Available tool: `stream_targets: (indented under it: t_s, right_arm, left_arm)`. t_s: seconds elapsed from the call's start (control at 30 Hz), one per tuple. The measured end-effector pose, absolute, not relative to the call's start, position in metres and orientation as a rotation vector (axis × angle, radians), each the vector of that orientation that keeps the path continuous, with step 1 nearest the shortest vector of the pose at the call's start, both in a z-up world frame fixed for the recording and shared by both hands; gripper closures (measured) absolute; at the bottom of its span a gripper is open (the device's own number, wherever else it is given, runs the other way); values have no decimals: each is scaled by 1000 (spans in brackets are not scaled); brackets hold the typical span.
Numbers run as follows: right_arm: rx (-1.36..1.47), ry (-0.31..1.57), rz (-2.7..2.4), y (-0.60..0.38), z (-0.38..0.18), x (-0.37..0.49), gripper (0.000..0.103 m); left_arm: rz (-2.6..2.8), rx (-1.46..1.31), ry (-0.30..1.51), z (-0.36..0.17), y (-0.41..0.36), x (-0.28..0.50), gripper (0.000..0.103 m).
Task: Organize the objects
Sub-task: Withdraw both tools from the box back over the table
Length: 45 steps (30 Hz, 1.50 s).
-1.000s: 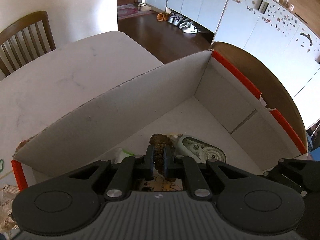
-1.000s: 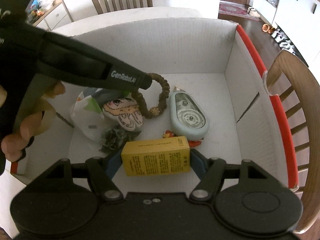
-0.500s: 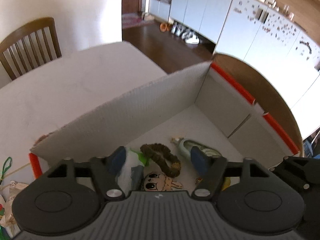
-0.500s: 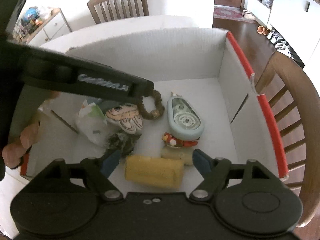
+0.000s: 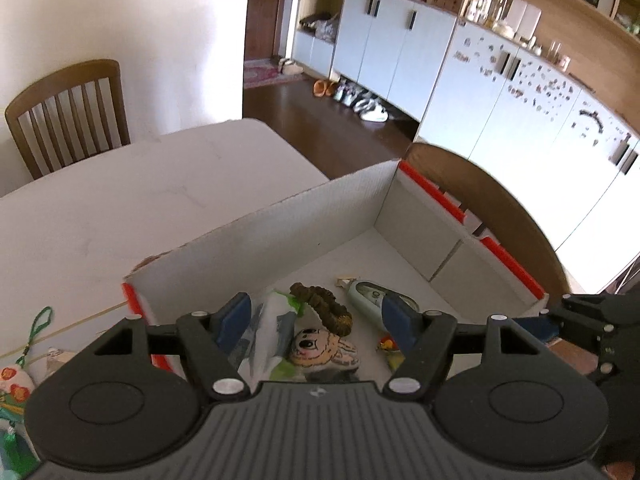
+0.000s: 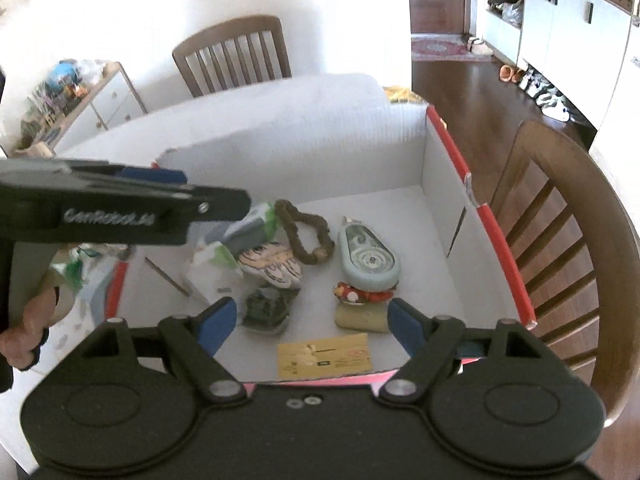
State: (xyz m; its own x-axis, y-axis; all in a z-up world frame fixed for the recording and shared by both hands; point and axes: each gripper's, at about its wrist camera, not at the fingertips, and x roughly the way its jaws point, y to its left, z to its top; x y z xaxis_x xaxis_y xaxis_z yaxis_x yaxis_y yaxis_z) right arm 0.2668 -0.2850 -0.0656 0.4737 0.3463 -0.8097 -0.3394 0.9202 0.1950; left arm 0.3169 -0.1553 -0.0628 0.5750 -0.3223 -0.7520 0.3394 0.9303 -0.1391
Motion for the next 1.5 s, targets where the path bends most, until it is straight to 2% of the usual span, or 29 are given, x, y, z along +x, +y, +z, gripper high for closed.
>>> stream_targets:
  t_s: [0.33, 0.43, 0.5, 0.67, 1.03, 1.17, 1.5]
  right_arm:
    - [46, 878, 413, -272, -31, 231, 20]
    - [48, 840, 419, -263, -23, 220, 19]
    - [53, 819, 425, -257, -18, 213, 13]
    - [73, 783, 438, -240, -11, 198, 8]
    - [96, 757, 495, -183, -13, 173, 1]
    - [90, 765, 503, -161, -18, 168, 1]
    - [30, 805, 531, -109, -32, 166, 1]
  left_arm:
    - [-405, -4, 757, -24, -107, 264, 31]
    - [-397, -13, 727, -15, -89, 247, 26]
    - [-401, -17, 707, -10, -77, 235, 25]
    - [-390, -24, 667, -2, -46, 207, 19]
    - [-297, -73, 654, -8, 25, 166, 13]
    - [-273, -78, 654, -15, 48, 156, 1]
    - [-194, -61, 707, -54, 103, 143, 0]
